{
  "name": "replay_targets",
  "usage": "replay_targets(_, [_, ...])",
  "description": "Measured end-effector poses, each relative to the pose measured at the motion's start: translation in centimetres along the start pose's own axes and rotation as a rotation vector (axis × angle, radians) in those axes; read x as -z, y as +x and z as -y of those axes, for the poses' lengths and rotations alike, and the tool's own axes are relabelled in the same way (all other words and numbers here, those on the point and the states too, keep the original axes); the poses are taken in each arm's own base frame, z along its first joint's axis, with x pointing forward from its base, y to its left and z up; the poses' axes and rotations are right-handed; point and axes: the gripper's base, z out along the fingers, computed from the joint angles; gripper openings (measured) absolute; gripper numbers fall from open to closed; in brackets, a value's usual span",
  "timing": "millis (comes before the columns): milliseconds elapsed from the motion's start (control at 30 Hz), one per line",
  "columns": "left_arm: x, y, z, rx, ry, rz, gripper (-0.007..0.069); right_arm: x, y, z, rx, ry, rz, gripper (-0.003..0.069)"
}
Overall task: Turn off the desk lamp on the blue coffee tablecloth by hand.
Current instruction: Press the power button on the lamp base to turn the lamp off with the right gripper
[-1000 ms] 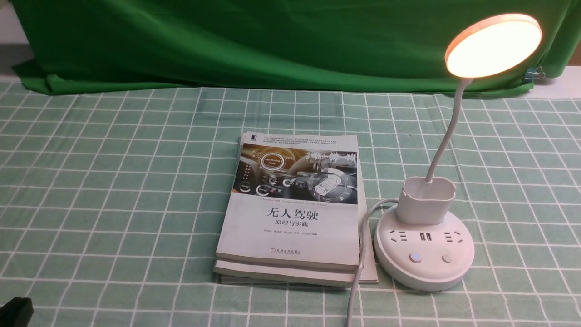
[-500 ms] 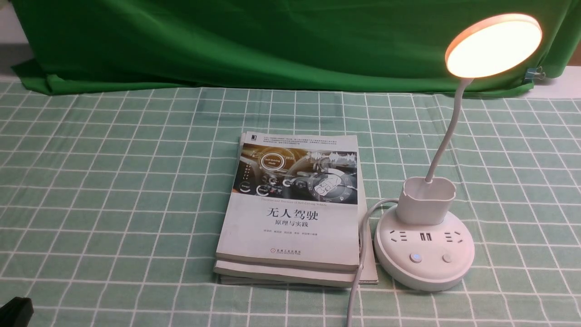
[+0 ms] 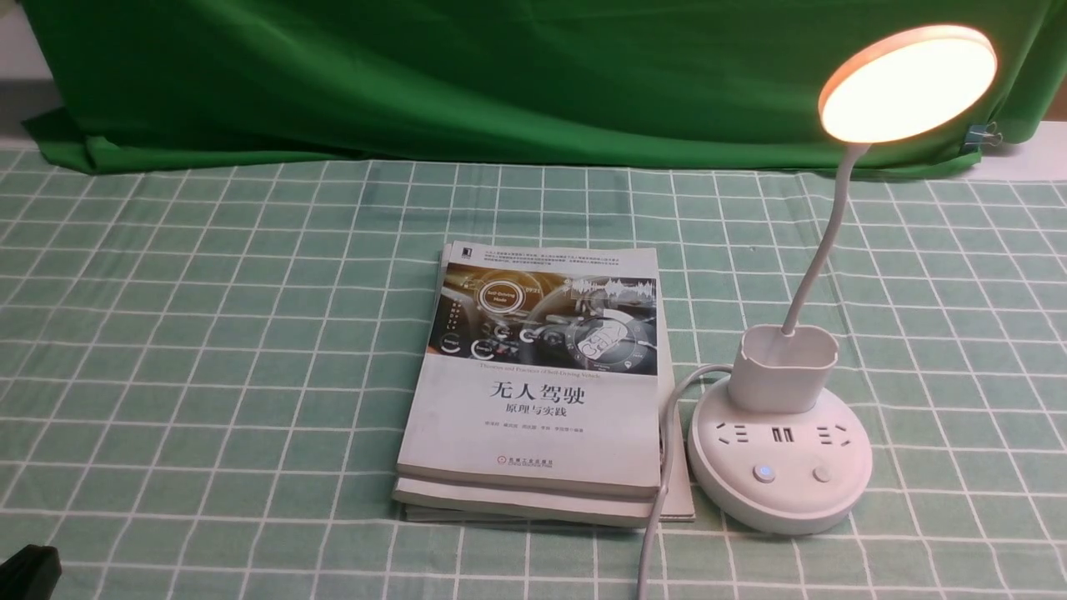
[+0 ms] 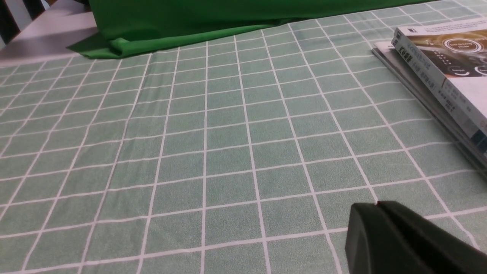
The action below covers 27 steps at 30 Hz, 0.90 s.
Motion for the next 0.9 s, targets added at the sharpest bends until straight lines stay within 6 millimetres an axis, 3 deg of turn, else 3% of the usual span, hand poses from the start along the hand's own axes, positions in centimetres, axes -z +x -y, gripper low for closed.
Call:
replay_targets(33, [0.0,0.0,0.0,0.0,0.0,0.0,0.0,-0.4,-1.4,-1.2,0.077,0.004,-0.115,0.0048])
replay_targets(167, [0.0,0.0,0.0,0.0,0.0,0.0,0.0,-2.5,-3.7,-3.6,0.234,0.013,-0.409,0.0039])
replay_targets(233, [0.0,0.0,0.0,0.0,0.0,0.0,0.0,-4.8,-4.4,-4.8,0.325,0.034,-0.662,0.0039])
replay_targets(333, [0.0,0.0,0.0,0.0,0.0,0.0,0.0,-6.8,-4.3,-5.4,0.386,0.046,-0.831,0.0039])
replay_targets(367, [0.0,0.0,0.0,0.0,0.0,0.0,0.0,-8.5,-3.8,-5.5,0.406,0.065,-0.931,0.0039])
replay_targets(533, [0.0,0.0,0.0,0.0,0.0,0.0,0.0,-13.1,-1.8,-5.4,0.444,0.094,-1.131,0.0036])
replay_targets(800, [0.0,0.0,0.0,0.0,0.0,0.0,0.0,-17.2,4.7,-6.5,0.532,0.033,-1.338,0.0034])
replay_targets(900, [0.0,0.0,0.0,0.0,0.0,0.0,0.0,-18.8,6.1,-6.3,0.537,0.042,-1.358,0.0035])
